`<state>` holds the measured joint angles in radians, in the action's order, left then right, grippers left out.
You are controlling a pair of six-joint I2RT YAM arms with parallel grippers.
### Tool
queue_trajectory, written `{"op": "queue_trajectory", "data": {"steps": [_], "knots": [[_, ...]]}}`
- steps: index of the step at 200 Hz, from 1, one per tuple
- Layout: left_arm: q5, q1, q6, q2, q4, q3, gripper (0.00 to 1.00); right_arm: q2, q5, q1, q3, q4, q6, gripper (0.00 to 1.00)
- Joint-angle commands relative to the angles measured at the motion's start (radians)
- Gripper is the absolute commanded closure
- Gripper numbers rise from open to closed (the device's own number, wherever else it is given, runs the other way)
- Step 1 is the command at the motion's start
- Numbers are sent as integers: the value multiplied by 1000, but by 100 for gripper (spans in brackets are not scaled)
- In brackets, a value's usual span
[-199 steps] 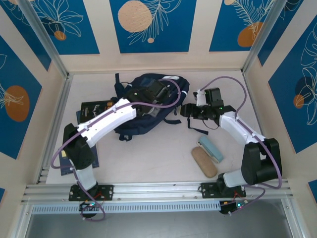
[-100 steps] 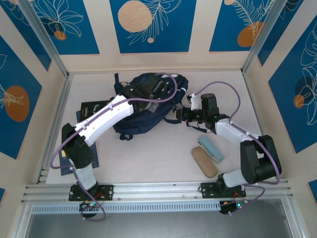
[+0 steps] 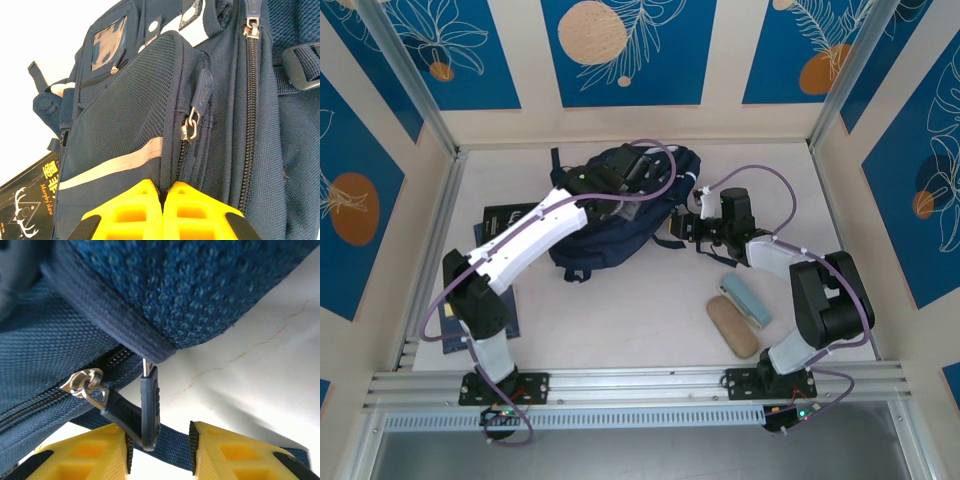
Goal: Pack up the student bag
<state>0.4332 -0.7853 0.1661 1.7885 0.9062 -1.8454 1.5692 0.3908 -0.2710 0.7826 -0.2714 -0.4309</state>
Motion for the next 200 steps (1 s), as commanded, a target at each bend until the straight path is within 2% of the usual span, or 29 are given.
{"op": "queue_trajectory", "data": {"steps": [1, 15, 31, 61, 104, 141, 168, 180, 200], "knots": [[21, 12, 28, -6, -55, -70, 100, 17, 25, -2, 2, -63, -20, 63], [20, 13, 27, -1, -55, -72, 100, 14, 31, -1, 0, -75, -17, 65], [22, 14, 27, 3, -53, -74, 100, 4, 13, -2, -2, -73, 1, 71], [24, 17, 29, 3, -53, -74, 100, -13, 0, 1, 6, -14, 71, 91], [4, 20, 63, 47, -73, -106, 100, -85, 34, -14, -55, 37, 128, 95], [-20, 20, 99, 90, -88, -113, 100, -139, 78, -70, -86, 101, 195, 94], [-9, 20, 112, 99, -81, -111, 100, -164, 47, -80, -101, 129, 205, 90], [-5, 21, 110, 96, -77, -106, 100, -180, -4, -71, -109, 135, 187, 85], [-2, 21, 100, 80, -77, -95, 100, -209, -31, -25, -117, 137, 126, 69]]}}
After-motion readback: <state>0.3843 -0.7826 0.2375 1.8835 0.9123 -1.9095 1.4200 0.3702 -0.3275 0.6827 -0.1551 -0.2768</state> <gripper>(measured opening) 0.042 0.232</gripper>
